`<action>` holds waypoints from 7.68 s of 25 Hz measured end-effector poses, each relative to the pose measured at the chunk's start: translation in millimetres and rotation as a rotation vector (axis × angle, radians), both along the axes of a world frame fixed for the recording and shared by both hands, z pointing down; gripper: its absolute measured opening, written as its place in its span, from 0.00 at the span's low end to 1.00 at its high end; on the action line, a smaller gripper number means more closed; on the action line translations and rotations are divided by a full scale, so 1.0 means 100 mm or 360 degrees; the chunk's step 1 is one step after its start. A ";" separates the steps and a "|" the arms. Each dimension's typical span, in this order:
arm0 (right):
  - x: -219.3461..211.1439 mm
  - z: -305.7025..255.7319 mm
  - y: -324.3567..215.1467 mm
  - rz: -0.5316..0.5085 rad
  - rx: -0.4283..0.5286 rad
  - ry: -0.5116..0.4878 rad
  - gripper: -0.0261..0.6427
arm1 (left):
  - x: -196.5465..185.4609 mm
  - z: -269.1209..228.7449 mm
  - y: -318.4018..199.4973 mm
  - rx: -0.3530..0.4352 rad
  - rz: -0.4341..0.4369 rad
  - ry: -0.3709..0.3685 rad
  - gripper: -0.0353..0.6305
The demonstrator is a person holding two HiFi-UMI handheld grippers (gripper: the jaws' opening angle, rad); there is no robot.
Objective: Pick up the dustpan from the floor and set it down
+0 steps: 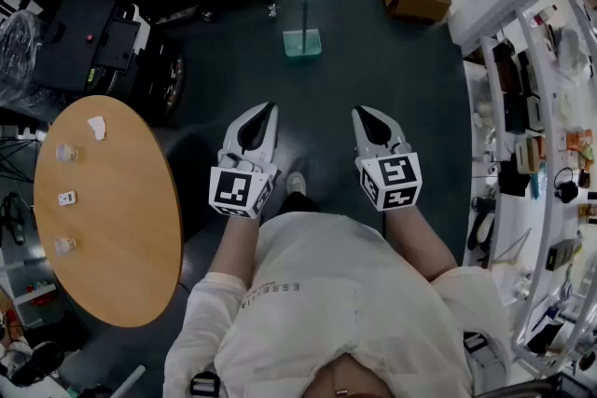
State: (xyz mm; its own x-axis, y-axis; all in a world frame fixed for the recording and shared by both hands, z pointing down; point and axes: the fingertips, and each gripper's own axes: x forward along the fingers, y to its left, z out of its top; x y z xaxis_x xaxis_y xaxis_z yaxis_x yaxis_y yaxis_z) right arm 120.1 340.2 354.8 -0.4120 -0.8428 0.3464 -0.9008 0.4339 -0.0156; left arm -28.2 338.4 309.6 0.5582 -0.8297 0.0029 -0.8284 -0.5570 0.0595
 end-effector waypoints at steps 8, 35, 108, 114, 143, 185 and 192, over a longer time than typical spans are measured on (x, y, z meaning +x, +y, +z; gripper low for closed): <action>0.05 0.06 -0.05 0.0018 -0.0022 -0.0030 0.02 | 0.01 0.04 -0.06 -0.0013 -0.0015 -0.0001 0.07; -0.49 0.42 -1.10 0.0067 -0.0167 -0.0048 0.02 | -0.63 0.33 -1.03 -0.0110 -0.0037 0.0014 0.07; -0.66 4.04 -6.39 0.0292 -0.1332 0.0121 0.34 | -0.31 2.82 -6.44 -0.0655 0.0181 -0.0003 0.07; -0.60 3.94 -6.37 0.0369 -0.1315 0.0191 0.05 | -0.33 2.75 -6.42 -0.0642 0.0220 -0.0040 0.07; 0.01 1.12 -5.49 0.0271 -0.0794 -0.0015 0.05 | -0.01 0.66 -5.79 -0.0153 0.0177 0.0057 0.07; -0.32 2.66 -6.30 0.0192 -0.1131 0.0080 0.05 | -0.45 1.66 -6.48 -0.0301 0.0042 -0.0012 0.07; -0.49 3.33 -6.70 0.0310 -0.1215 0.0068 0.05 | -0.62 2.21 -6.87 -0.0388 0.0032 -0.0056 0.07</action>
